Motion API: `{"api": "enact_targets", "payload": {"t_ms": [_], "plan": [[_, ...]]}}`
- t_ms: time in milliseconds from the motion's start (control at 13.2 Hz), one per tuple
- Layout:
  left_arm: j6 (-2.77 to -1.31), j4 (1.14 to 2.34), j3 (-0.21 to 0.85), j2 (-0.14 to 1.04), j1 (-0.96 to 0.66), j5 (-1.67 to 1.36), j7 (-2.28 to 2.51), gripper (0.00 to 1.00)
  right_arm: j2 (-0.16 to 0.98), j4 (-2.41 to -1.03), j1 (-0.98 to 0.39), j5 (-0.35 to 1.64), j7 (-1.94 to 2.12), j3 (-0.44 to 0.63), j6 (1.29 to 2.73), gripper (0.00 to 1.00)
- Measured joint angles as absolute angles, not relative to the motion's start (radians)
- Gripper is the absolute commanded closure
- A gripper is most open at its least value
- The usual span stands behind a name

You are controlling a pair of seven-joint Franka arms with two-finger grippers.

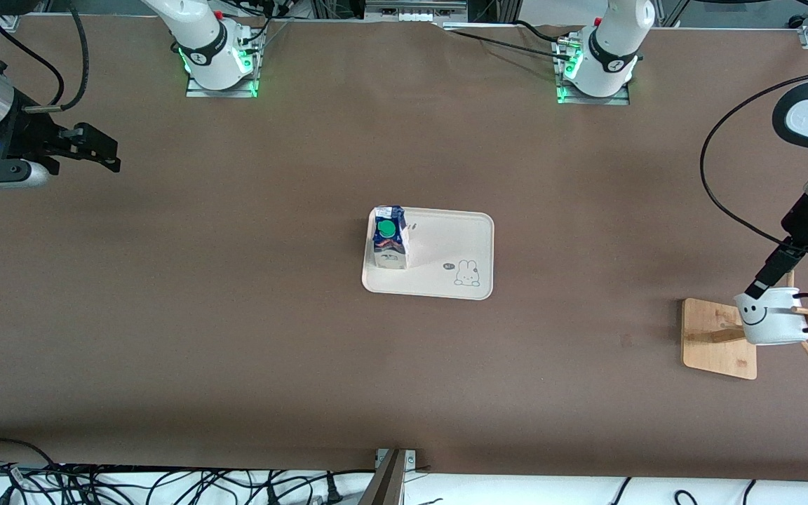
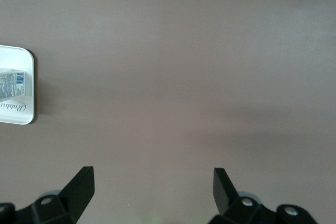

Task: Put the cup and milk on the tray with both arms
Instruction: 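Grasp the white mug's rim with the left gripper on the mug tree, then lift the white mug off the mug tree peg with the left gripper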

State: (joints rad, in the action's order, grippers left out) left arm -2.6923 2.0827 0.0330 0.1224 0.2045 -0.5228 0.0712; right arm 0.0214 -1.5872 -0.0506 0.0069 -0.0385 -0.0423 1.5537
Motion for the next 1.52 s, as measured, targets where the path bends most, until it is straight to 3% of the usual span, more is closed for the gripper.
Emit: {"api": "enact_targets", "payload": {"t_ms": [76,152,304,531,607,1290,1518], "plan": [[-2.701,2.062,0.038,0.143,0.204,-0.523,0.057,0.0,0.022,-1.579,-0.051,0.007,-0.039,-0.043,1.554,0.0],[-2.703,2.043,0.039,0.162,0.204,-0.523,0.042,0.23,0.022,-1.574,-0.051,0.007,-0.039,-0.043,1.553,0.0],[-2.704,2.024,0.038,0.185,0.207,-0.523,0.021,0.46,0.022,-1.572,-0.051,0.007,-0.039,-0.042,1.552,0.0],[-2.704,2.017,0.038,0.19,0.208,-0.523,0.012,0.9,0.023,-1.572,-0.049,0.007,-0.039,-0.042,1.552,0.0],[-2.704,2.016,0.038,0.19,0.208,-0.523,0.012,0.97,0.023,-1.572,-0.049,0.007,-0.039,-0.042,1.553,0.0],[-2.703,2.007,0.043,0.186,0.205,-0.524,0.012,1.0,0.024,-1.571,-0.044,0.007,-0.039,-0.042,1.553,0.0],[-2.636,1.999,0.05,0.159,0.204,-0.524,0.012,1.0,0.024,-1.571,-0.043,0.007,-0.039,-0.042,1.553,0.0]]}}
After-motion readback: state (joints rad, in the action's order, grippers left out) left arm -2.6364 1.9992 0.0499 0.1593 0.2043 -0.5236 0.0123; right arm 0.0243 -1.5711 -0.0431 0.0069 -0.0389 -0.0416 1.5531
